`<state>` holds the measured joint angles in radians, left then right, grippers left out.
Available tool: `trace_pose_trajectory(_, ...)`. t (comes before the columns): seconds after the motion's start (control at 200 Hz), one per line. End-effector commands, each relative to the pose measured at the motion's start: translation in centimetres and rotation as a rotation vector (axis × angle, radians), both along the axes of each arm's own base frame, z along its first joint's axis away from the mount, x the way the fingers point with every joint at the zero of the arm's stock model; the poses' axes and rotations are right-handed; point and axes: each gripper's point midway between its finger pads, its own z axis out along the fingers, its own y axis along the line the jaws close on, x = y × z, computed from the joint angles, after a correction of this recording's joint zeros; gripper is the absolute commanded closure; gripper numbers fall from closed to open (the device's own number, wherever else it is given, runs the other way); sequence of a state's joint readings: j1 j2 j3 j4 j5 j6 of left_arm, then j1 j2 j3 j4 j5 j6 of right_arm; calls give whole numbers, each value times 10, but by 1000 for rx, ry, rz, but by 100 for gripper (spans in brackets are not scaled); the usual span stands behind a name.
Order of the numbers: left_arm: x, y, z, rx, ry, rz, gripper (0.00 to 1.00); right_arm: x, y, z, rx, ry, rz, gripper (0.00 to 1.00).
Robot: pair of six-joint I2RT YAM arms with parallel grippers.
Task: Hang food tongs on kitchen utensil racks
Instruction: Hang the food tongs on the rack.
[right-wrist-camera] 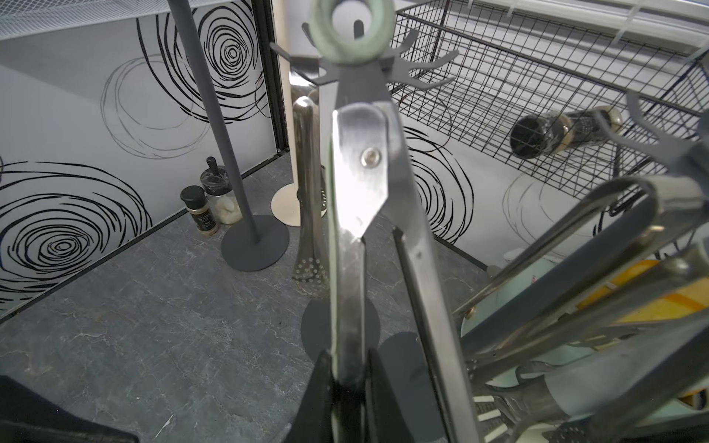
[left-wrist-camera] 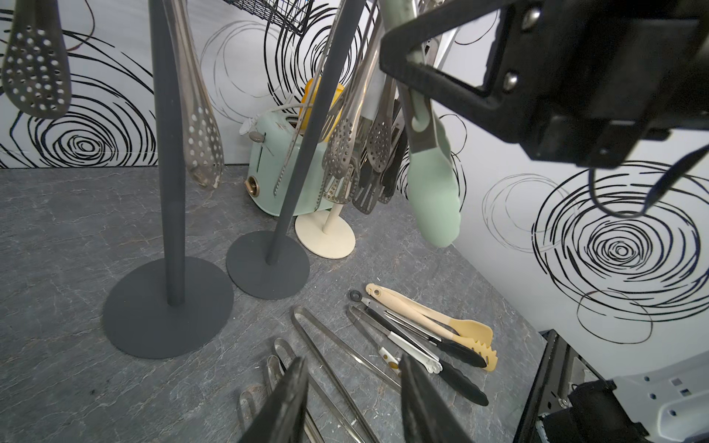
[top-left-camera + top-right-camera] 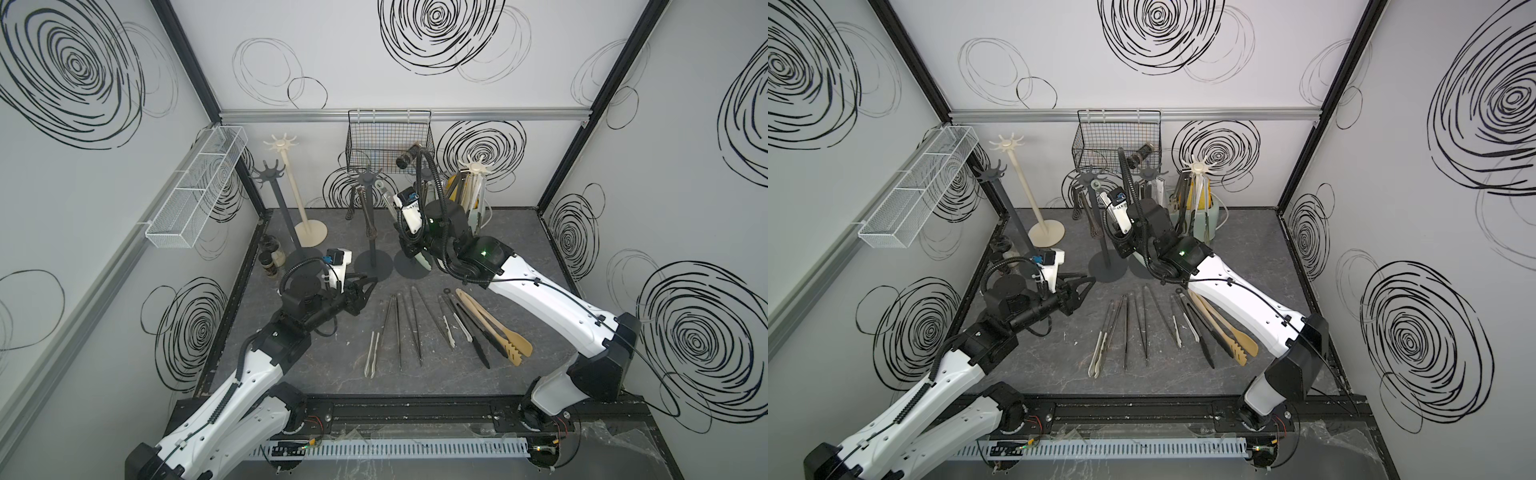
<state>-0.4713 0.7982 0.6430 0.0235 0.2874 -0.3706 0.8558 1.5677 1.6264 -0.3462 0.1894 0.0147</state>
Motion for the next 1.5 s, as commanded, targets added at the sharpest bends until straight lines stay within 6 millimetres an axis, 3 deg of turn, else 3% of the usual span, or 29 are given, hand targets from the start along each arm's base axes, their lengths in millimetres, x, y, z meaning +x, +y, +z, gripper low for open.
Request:
trace_pose_trajectory(0.0,0,-2,3,-5,-24,-3,57,3,-3,19,39,-20,-27,100)
trace_pose_trajectory(0.886,-1,-2,0,-2,-27,-11,57,29,5,-7,31,52,-24,100)
trace_pose_trajectory(1.286,-1,-3,-1,-3,-25,-12,57,34,5,-47,12,134,-40,100)
trace_pose_trajectory(1.496,-2,-3,-1,-5,-23,-15,57,41,8,-62,18,166,-43,87)
